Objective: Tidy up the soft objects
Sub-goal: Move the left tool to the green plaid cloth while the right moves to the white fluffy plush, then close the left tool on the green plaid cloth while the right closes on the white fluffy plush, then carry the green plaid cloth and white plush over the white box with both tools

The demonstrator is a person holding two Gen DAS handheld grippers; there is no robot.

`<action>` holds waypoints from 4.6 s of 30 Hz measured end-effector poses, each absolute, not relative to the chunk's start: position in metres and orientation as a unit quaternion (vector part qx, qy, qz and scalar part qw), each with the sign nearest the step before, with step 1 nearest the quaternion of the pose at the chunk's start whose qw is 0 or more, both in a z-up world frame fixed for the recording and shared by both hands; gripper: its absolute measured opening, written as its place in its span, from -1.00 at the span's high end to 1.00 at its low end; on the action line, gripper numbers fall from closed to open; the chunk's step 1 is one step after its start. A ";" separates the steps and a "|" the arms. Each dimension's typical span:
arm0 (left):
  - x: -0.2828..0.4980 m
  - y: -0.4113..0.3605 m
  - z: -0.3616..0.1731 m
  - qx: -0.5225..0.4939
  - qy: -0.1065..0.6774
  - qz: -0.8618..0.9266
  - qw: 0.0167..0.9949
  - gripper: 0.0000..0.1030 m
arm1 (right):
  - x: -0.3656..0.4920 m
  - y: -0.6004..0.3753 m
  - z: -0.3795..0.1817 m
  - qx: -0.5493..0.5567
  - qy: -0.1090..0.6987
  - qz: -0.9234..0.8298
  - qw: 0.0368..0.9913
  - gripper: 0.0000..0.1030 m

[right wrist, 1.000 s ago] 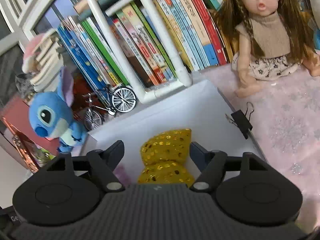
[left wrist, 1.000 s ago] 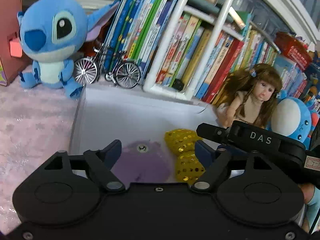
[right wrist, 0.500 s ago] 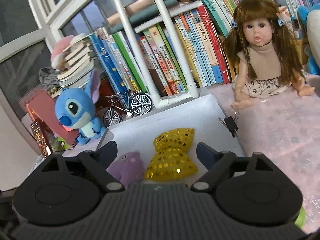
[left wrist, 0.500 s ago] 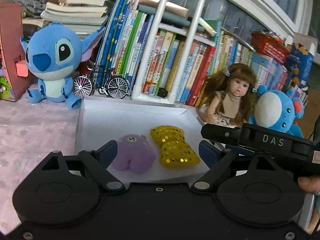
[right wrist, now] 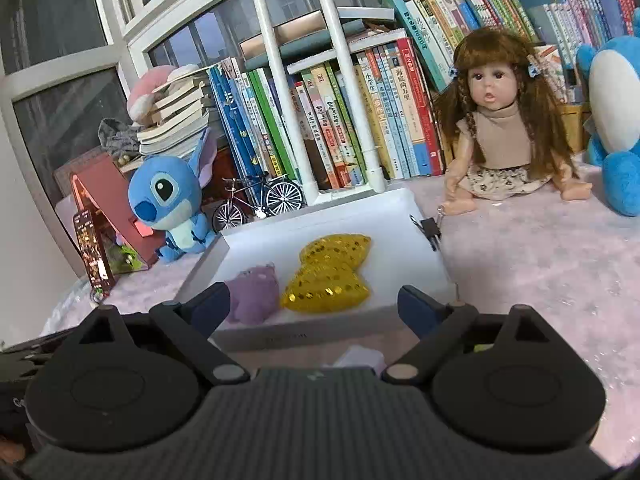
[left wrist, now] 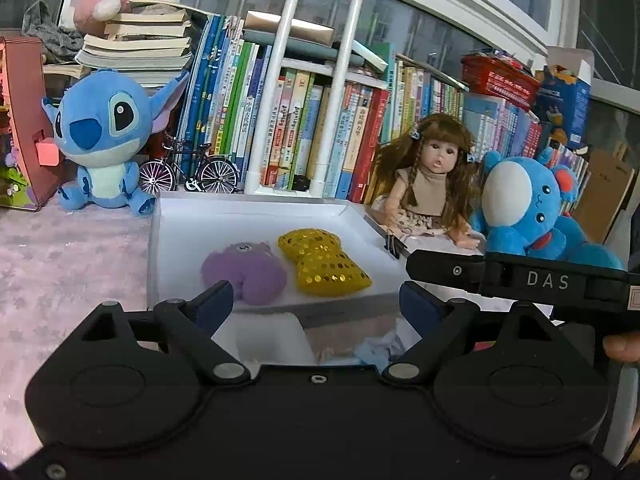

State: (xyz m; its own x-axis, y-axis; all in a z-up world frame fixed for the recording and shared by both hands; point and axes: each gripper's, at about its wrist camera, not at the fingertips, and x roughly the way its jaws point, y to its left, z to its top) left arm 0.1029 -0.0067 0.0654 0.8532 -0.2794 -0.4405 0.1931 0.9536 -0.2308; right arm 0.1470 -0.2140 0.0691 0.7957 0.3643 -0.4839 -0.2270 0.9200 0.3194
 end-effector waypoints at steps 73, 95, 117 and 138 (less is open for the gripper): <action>0.025 -0.019 0.010 -0.059 0.261 -0.145 0.953 -0.38 | 0.039 -0.224 0.008 -0.017 0.279 0.029 0.960 -1.00; 0.031 -0.029 0.000 -0.042 0.263 -0.134 0.955 -0.02 | 0.042 -0.223 0.007 -0.016 0.286 0.024 0.958 -1.00; 0.008 -0.013 0.041 -0.050 0.206 -0.128 0.969 0.19 | 0.022 -0.224 0.014 -0.014 0.256 0.031 0.966 -0.47; 0.098 0.031 0.104 -0.084 0.202 -0.115 0.969 0.18 | 0.087 -0.244 0.087 0.064 0.206 0.086 0.973 -0.48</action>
